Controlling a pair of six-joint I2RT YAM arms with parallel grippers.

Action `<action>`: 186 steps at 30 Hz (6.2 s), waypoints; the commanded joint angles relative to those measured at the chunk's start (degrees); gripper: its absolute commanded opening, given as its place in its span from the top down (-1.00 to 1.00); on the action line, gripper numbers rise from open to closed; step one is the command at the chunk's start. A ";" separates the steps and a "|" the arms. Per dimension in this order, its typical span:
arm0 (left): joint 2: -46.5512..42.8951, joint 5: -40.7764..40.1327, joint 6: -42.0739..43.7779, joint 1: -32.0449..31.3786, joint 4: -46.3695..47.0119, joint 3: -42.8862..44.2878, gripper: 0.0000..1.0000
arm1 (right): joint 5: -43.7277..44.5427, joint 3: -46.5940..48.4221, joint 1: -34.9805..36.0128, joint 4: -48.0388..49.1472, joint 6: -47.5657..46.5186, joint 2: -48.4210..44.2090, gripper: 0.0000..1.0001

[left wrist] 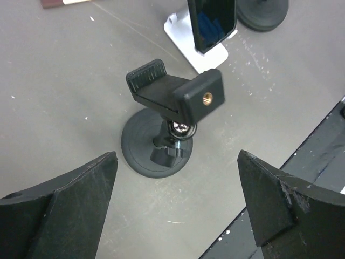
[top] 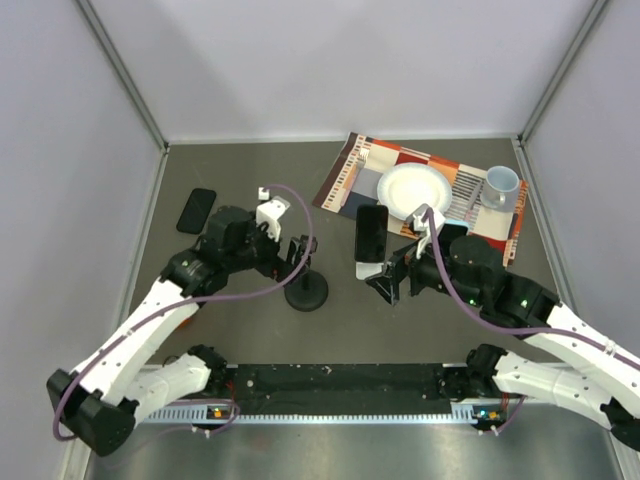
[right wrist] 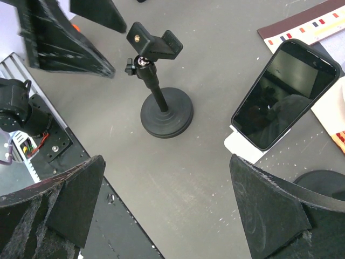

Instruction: Place the phone on the phone stand

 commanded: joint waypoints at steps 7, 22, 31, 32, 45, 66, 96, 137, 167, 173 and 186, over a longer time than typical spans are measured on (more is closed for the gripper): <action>-4.24 0.95 -14.35 -0.13 1.65 7.51 -0.77 | -1.77 0.95 -0.28 2.97 0.56 1.33 -0.98; -10.64 -12.16 -27.90 7.32 -10.30 8.15 -0.39 | -22.78 23.35 -7.58 6.58 2.50 32.60 -0.28; -12.93 7.10 -33.62 10.41 4.46 -10.48 -0.12 | -36.93 31.28 -7.58 6.58 -4.79 46.32 -0.09; -12.67 8.50 -33.71 10.41 4.72 -11.19 -0.11 | -37.73 31.19 -7.58 6.58 -5.84 46.51 -0.05; -11.44 14.67 -43.28 10.41 15.96 -27.71 0.40 | -37.13 19.28 -7.49 19.38 -5.95 44.15 1.00; -7.32 11.07 -52.87 10.41 39.08 -36.60 0.41 | 20.24 3.78 4.63 36.01 25.96 32.28 1.00; 22.75 13.79 -39.07 15.95 38.39 -16.73 0.19 | 12.18 -15.92 11.32 65.28 -8.48 38.77 1.00; -18.12 -11.00 -29.58 -8.13 49.98 -35.37 -0.56 | -23.23 10.98 -11.09 21.33 -29.67 33.76 -0.47; -6.16 -17.40 -27.56 -8.66 62.04 -31.95 0.21 | -23.76 25.04 -7.31 17.12 -35.73 47.21 0.46; -8.09 -25.49 -25.80 -8.57 41.79 -24.57 1.00 | -22.27 23.82 -6.96 15.36 -26.54 45.37 1.00; -19.42 -27.52 -31.33 -4.27 9.65 -14.71 0.72 | 27.94 19.60 12.79 10.27 10.74 38.77 1.00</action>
